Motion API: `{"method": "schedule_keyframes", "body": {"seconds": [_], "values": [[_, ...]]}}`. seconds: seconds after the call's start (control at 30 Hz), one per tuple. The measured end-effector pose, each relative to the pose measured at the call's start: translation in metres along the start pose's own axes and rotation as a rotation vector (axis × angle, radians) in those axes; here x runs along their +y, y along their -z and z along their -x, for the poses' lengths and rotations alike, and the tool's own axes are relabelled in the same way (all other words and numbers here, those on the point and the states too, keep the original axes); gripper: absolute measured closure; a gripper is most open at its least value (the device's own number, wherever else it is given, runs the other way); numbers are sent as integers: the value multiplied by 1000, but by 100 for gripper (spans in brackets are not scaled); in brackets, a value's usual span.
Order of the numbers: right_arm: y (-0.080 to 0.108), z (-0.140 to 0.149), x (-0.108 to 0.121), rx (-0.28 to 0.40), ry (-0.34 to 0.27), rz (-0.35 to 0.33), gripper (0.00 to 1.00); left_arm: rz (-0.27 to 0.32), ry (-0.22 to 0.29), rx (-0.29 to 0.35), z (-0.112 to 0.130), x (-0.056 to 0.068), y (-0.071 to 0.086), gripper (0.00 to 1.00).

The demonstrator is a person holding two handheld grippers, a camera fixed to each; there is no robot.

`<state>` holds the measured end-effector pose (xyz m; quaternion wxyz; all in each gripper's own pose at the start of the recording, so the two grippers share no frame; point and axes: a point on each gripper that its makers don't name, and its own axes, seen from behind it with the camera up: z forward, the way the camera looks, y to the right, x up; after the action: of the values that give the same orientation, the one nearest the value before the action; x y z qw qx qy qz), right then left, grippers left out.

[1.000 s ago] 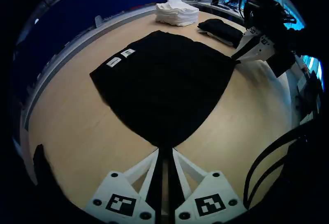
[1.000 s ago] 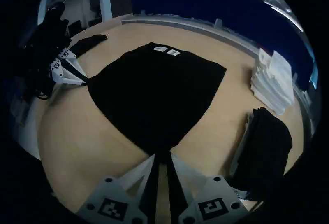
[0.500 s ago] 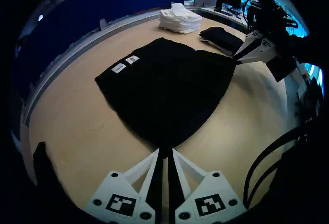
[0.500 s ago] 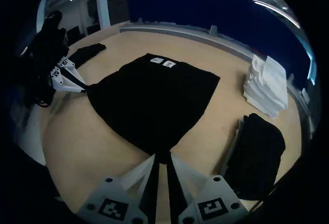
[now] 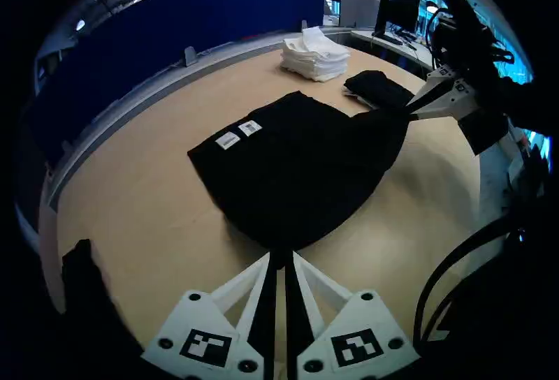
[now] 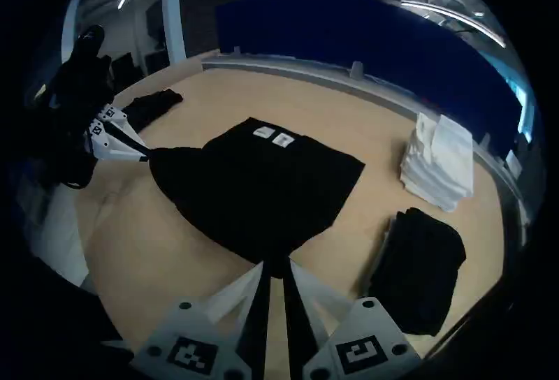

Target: Fold towel

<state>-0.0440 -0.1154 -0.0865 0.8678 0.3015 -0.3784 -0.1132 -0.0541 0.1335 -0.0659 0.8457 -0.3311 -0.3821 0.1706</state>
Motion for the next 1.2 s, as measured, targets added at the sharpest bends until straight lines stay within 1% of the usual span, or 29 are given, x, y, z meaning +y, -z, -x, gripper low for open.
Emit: {"method": "schedule_keyframes", "body": {"seconds": [0.27, 0.57, 0.8, 1.2], "values": [[22, -21, -4, 21, -3, 1, 88, -10, 36, 30, -17, 0, 22, 93], [37, -31, -9, 24, 1, -5, 88, -15, 66, 42, -27, 4, 41, 93], [45, -32, -14, 21, -6, -12, 88, -16, 86, 51, -30, 8, 50, 93], [50, -31, -16, 16, -14, -17, 88, -8, 104, 56, -34, 12, 59, 93]]}}
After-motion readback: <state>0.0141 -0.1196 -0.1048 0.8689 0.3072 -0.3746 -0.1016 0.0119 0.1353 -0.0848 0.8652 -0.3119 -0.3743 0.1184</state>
